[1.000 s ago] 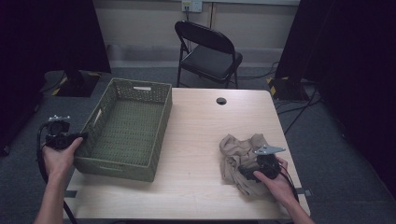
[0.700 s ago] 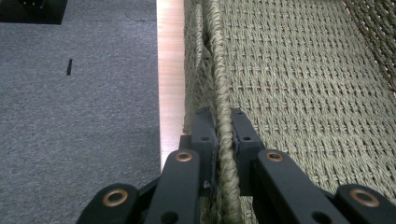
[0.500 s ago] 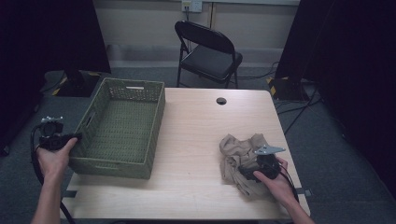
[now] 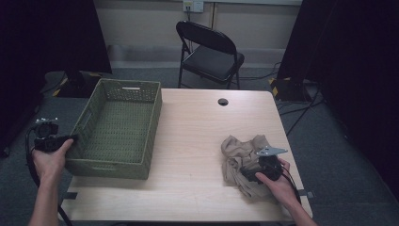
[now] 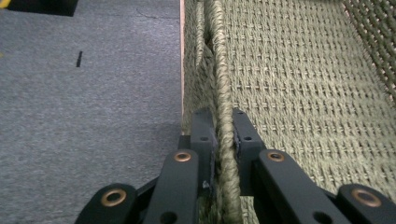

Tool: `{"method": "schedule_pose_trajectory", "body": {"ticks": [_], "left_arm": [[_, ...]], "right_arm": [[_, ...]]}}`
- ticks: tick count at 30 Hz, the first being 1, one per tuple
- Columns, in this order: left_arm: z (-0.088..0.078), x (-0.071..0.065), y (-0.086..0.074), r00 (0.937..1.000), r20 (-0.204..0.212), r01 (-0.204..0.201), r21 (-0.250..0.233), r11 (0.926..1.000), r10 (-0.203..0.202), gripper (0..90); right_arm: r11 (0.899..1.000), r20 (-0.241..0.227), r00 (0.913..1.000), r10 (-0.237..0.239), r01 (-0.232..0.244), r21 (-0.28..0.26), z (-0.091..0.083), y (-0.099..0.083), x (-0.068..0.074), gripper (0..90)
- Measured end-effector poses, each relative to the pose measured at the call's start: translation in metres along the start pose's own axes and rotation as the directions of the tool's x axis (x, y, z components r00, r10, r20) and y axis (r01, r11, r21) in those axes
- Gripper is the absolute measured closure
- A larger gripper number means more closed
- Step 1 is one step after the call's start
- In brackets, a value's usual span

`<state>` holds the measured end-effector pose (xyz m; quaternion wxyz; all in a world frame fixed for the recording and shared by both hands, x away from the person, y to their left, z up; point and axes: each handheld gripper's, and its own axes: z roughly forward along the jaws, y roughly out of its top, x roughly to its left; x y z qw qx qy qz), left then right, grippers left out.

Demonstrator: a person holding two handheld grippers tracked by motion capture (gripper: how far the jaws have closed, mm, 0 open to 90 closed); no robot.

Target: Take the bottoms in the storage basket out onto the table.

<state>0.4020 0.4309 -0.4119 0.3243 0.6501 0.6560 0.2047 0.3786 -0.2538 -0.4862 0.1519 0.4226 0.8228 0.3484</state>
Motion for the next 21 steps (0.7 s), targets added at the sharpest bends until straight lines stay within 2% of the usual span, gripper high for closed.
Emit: {"method": "schedule_pose_trajectory", "body": {"ticks": [3, 6, 11, 14, 17, 21], "left_arm": [[-0.002, 0.003, -0.001, 0.9992, 0.028, 0.029, -0.004, 0.9996, -0.029, 78.6], [-0.007, 0.002, 0.001, 0.9999, 0.008, 0.01, -0.036, 0.9993, -0.01, 68.3], [-0.013, -0.012, 0.011, 0.9992, -0.009, -0.038, -0.075, 0.9964, 0.038, 63.9], [-0.012, -0.026, 0.015, 0.9939, -0.08, -0.081, -0.062, 0.9948, 0.076, 58.3], [-0.012, -0.03, 0.014, 0.9919, -0.105, -0.079, -0.081, 0.9936, 0.07, 56.3], [-0.016, -0.03, 0.013, 0.9939, -0.099, -0.061, -0.122, 0.9907, 0.049, 55.8]], "right_arm": [[1.0, 0.001, 1.0, 0.0, 0.0, 0.001, 0.0, 0.0, 0.0, 12.7], [1.0, 0.0, 1.0, 0.0, 0.0, 0.0, 0.0, 0.0, 0.0, 12.6], [1.0, 0.001, 1.0, -0.001, 0.001, 0.003, 0.0, 0.0, 0.0, 12.6], [1.0, 0.0, 1.0, -0.001, 0.001, 0.002, 0.0, 0.0, 0.0, 12.6], [1.0, -0.002, 1.0, -0.002, 0.002, 0.001, 0.0, 0.0, 0.0, 12.6], [1.0, -0.002, 1.0, -0.003, 0.003, 0.001, 0.0, 0.0, 0.0, 12.6]]}}
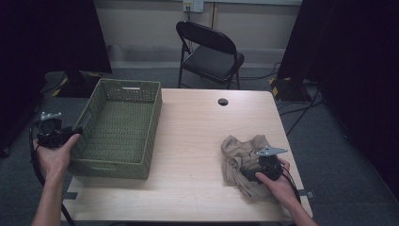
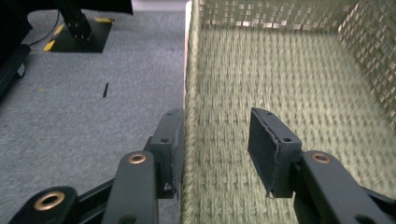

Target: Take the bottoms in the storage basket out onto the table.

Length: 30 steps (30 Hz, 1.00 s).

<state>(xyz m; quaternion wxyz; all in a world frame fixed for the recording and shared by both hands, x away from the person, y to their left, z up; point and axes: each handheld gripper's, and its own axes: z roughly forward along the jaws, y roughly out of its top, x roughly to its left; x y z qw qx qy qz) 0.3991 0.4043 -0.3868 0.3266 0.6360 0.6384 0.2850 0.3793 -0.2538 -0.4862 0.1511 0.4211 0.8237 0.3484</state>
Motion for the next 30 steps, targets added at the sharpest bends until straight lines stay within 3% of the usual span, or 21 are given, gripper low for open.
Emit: {"method": "schedule_pose_trajectory", "body": {"ticks": [2, 4, 6, 8, 11, 14, 17, 21, 24, 27, 30], "left_arm": [[-0.003, -0.002, 0.002, 0.9995, 0.031, -0.002, -0.019, 0.9998, 0.002, 56.3], [-0.006, -0.008, 0.005, 0.999, 0.032, -0.029, -0.039, 0.9988, 0.03, 56.5], [-0.005, -0.015, 0.009, 0.9962, 0.068, -0.052, -0.036, 0.998, 0.055, 56.2], [-0.002, -0.023, 0.01, 0.9942, 0.071, -0.079, -0.025, 0.9965, 0.081, 56.4], [0.007, -0.034, 0.01, 0.9845, 0.144, -0.099, -0.018, 0.9949, 0.101, 59.7], [0.012, -0.048, 0.011, 0.9774, 0.177, -0.114, -0.019, 0.9933, 0.116, 61.5], [0.017, -0.063, 0.014, 0.9661, 0.208, -0.152, -0.023, 0.9881, 0.154, 61.4], [0.017, -0.079, 0.02, 0.9571, 0.228, -0.174, -0.037, 0.984, 0.178, 61.4], [0.02, -0.091, 0.024, 0.9466, 0.259, -0.187, -0.045, 0.9813, 0.193, 61.4], [0.025, -0.106, 0.026, 0.9314, 0.31, -0.179, -0.064, 0.9817, 0.19, 61.3], [0.031, -0.123, 0.027, 0.9148, 0.336, -0.215, -0.063, 0.9745, 0.224, 60.9]], "right_arm": [[1.0, -0.001, 1.0, 0.0, 0.0, 0.0, 0.0, 0.0, 0.0, 12.6], [1.0, 0.001, 1.0, 0.0, 0.0, 0.001, 0.0, 0.0, 0.0, 12.6], [1.0, 0.001, 1.0, 0.0, 0.0, 0.001, 0.0, 0.0, 0.0, 12.6], [1.0, 0.002, 1.0, -0.002, 0.002, 0.001, 0.0, 0.0, 0.0, 12.6], [1.0, 0.002, 1.0, -0.002, 0.002, 0.0, 0.0, 0.0, 0.0, 12.6], [1.0, 0.001, 1.0, 0.0, 0.0, 0.001, 0.0, 0.0, 0.0, 12.6], [1.0, 0.001, 1.0, -0.001, 0.001, 0.001, 0.0, 0.0, 0.0, 12.6], [1.0, 0.002, 1.0, 0.002, -0.002, -0.001, 0.0, 0.0, 0.001, 12.6], [1.0, 0.002, 1.0, 0.002, -0.002, -0.001, 0.0, 0.0, 0.0, 12.6], [1.0, 0.001, 1.0, 0.0, 0.0, 0.0, 0.0, 0.0, 0.0, 12.6], [1.0, 0.001, 1.0, 0.0, 0.0, -0.001, 0.0, 0.0, 0.0, 12.5]]}}
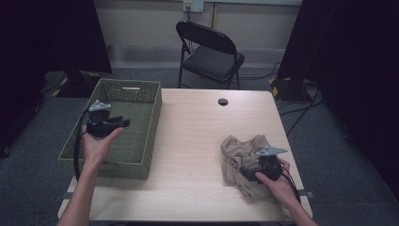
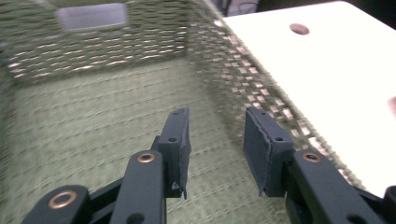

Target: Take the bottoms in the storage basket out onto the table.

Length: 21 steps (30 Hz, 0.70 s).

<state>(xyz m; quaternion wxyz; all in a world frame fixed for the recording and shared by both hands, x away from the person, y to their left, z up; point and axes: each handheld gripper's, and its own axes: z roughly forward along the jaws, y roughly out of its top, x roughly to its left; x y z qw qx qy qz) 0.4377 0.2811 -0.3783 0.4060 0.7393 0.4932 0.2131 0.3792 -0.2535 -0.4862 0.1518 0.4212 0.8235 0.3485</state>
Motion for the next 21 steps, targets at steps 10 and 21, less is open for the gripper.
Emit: {"method": "schedule_pose_trajectory", "body": {"ticks": [10, 21], "left_arm": [[0.028, -0.033, 0.018, 0.9945, 0.1, -0.034, 0.001, 0.9994, 0.034, 62.7], [0.065, -0.044, 0.013, 0.9939, 0.098, -0.062, 0.122, 0.9906, 0.05, 56.0]], "right_arm": [[1.0, -0.003, 1.0, 0.0, 0.0, 0.0, 0.0, 0.0, 0.0, 12.6], [1.0, -0.008, 1.0, -0.004, 0.004, -0.001, 0.0, 0.0, -0.001, 12.6]]}}
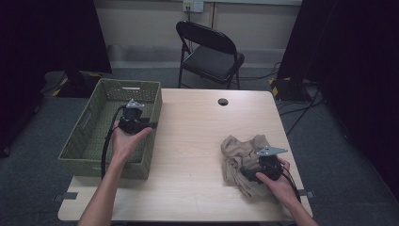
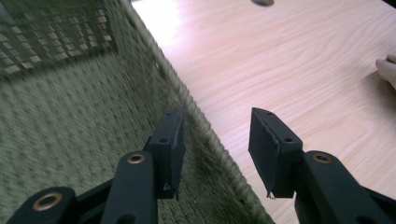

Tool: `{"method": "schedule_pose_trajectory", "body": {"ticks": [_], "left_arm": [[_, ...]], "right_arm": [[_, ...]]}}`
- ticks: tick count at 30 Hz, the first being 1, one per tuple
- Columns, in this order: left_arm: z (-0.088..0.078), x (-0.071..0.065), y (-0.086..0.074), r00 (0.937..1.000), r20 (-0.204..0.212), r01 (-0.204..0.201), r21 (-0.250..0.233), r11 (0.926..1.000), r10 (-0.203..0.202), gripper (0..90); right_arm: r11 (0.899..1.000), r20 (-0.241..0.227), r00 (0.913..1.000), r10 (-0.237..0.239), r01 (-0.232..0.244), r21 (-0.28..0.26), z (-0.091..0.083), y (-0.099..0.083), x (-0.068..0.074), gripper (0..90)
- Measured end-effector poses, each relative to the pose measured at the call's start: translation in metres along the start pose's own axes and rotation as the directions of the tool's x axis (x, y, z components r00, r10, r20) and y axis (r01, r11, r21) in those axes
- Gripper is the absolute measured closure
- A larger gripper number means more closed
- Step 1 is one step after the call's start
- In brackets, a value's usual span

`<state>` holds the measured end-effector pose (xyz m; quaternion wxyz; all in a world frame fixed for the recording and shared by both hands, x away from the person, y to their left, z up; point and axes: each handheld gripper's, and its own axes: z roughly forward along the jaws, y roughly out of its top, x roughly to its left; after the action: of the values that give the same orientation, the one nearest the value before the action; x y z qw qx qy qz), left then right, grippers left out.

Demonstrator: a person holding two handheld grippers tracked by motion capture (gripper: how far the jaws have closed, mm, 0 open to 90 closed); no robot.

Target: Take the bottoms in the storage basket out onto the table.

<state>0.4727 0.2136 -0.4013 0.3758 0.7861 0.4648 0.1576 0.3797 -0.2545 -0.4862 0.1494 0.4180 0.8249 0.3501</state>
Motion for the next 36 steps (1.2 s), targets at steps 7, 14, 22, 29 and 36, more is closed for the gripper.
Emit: {"method": "schedule_pose_trajectory", "body": {"ticks": [7, 14, 22, 29, 36], "left_arm": [[0.011, 0.002, 0.002, 1.0, 0.001, -0.008, 0.068, 0.9977, 0.007, 59.2], [0.014, 0.007, 0.004, 0.9988, 0.042, -0.026, 0.088, 0.9957, 0.023, 56.9], [0.014, 0.009, 0.001, 0.9977, 0.054, -0.044, 0.081, 0.9958, 0.04, 56.3], [0.011, 0.002, 0.001, 0.9968, -0.006, -0.079, 0.087, 0.9931, 0.08, 64.3], [0.003, 0.004, -0.005, 0.9976, -0.005, -0.068, 0.089, 0.9938, 0.068, 68.5]], "right_arm": [[1.0, -0.001, 1.0, -0.001, 0.001, 0.0, 0.0, 0.0, 0.0, 12.6], [1.0, 0.0, 1.0, -0.002, 0.002, 0.001, 0.0, 0.0, 0.0, 12.6], [1.0, -0.001, 1.0, -0.004, 0.004, 0.001, 0.0, 0.0, 0.0, 12.6], [1.0, 0.0, 1.0, -0.005, 0.005, 0.0, 0.0, 0.0, 0.0, 12.6], [1.0, -0.002, 1.0, -0.005, 0.005, 0.001, 0.0, 0.0, 0.0, 12.6]]}}
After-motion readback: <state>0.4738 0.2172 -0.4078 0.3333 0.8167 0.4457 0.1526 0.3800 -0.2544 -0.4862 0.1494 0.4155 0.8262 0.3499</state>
